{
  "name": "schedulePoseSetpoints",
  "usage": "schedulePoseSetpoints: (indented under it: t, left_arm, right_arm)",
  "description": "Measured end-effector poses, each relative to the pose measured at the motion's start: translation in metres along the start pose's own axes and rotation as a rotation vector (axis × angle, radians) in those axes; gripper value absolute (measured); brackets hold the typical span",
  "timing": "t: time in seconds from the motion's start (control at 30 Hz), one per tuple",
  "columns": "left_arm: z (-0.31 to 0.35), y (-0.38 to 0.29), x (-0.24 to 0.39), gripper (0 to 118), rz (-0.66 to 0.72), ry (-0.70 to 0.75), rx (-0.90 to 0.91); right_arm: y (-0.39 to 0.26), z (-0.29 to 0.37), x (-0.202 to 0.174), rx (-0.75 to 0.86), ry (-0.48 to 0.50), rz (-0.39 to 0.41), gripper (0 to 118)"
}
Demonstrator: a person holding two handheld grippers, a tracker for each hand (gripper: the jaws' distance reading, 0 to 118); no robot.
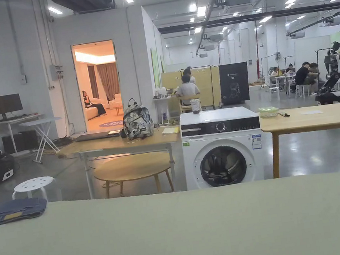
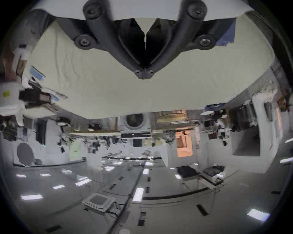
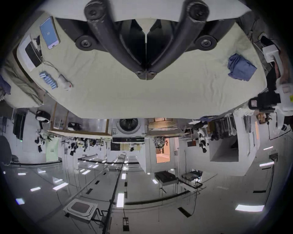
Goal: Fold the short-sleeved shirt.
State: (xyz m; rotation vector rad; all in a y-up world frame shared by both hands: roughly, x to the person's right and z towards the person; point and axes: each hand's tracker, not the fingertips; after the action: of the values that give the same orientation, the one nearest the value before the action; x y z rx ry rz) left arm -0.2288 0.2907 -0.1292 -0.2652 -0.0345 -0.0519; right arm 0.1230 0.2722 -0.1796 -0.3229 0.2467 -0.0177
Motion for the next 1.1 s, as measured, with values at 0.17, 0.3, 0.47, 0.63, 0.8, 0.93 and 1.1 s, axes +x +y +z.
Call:
schedulePoseSetpoints:
  t: [0.17, 0.3, 0.47, 0.63, 0.8, 0.93, 1.1]
  left_arm:
    - [0.005, -0.005, -0.004, 0, 0.062, 0.126, 0.053]
    - [-0.004, -0.017, -0.001, 0, 0.044, 0.149, -0.043]
    - [0.008, -0.014, -0.005, 0, 0.034, 0.146, -0.036]
    - [0.017, -0.006, -0.012, 0, 0.119, 0.116, -0.010]
    - [0.022, -0.003, -0.009, 39, 0.069, 0.075, -0.031]
    - [0.020, -0.002, -0.004, 108, 0.081, 0.038, -0.018]
    - [0.017, -0.004, 0.003, 110, 0.068, 0.052, -0.012]
  right_arm:
    - [-0.015, -0.009, -0.005, 0.010, -0.048, -0.073, 0]
    - [-0.024, -0.014, -0.011, -0.019, -0.125, -0.064, 0]
    - [-0.028, -0.002, -0.010, -0.032, -0.159, -0.015, 0]
    - [-0.024, 0.007, -0.004, -0.015, -0.150, -0.036, 0]
    - [-0.019, 0.013, -0.006, 0.011, -0.150, -0.032, 75]
    - [-0.012, 0.012, -0.011, 0.001, -0.119, -0.049, 111]
    - [-0.012, 0.015, -0.019, 0.015, -0.128, -0.004, 111]
